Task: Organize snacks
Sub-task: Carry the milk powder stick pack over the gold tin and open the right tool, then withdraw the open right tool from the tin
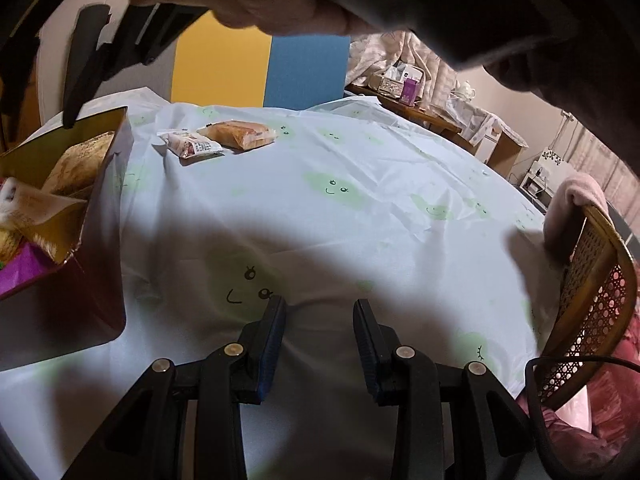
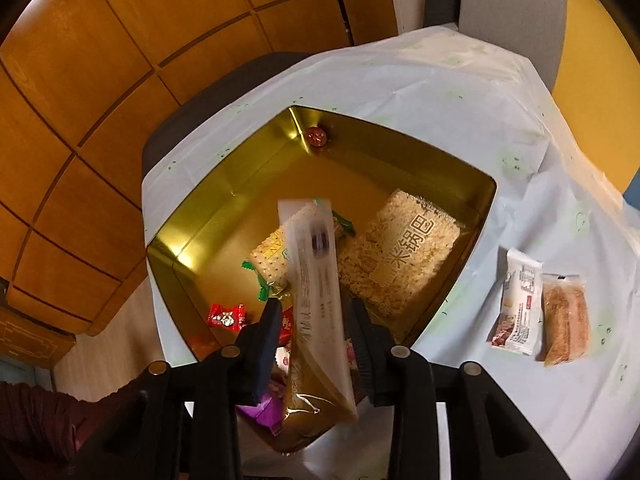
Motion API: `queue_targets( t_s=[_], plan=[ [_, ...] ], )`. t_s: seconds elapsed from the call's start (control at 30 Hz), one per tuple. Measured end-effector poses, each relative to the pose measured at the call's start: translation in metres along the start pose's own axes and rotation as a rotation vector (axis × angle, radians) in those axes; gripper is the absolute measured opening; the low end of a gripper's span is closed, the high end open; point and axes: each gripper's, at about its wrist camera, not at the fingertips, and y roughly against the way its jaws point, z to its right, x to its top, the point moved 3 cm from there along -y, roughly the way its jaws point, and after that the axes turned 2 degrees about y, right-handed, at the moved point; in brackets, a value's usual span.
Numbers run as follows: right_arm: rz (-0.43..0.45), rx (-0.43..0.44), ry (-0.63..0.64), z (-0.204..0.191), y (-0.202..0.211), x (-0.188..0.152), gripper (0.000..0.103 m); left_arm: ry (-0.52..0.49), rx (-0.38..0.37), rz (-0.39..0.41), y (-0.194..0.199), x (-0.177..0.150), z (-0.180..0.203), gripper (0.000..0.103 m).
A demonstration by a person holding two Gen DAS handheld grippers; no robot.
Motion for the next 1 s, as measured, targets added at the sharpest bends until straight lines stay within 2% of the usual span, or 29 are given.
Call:
queue_targets(
  t_s=[0.23, 0.4, 0.67, 0.8, 1.0],
  plan=[
    [0.05, -0.039, -0.05, 0.023, 0.03, -0.023, 0.038, -0.019, 0.017, 0.002, 0.0, -0.001, 0.002, 0.035],
    [0.075, -0.097, -0.116, 0.055, 0.053, -0.051, 0.038, -0.035, 0.035, 0.0, -0.001, -0.002, 0.005, 0.035],
    [0.034, -0.256, -0.244, 0.123, 0.076, -0.117, 0.038, -0.032, 0.045, -0.012, -0.002, 0.0, 0.005, 0.036],
    [-0.005, -0.383, -0.296, 0.158, 0.084, -0.156, 0.038, -0.004, 0.046, -0.035, -0.003, 0.003, 0.004, 0.036],
    [-0.02, -0.473, -0.389, 0.195, 0.088, -0.205, 0.038, 0.01, 0.06, -0.095, -0.007, 0.009, 0.01, 0.045]
  ],
)
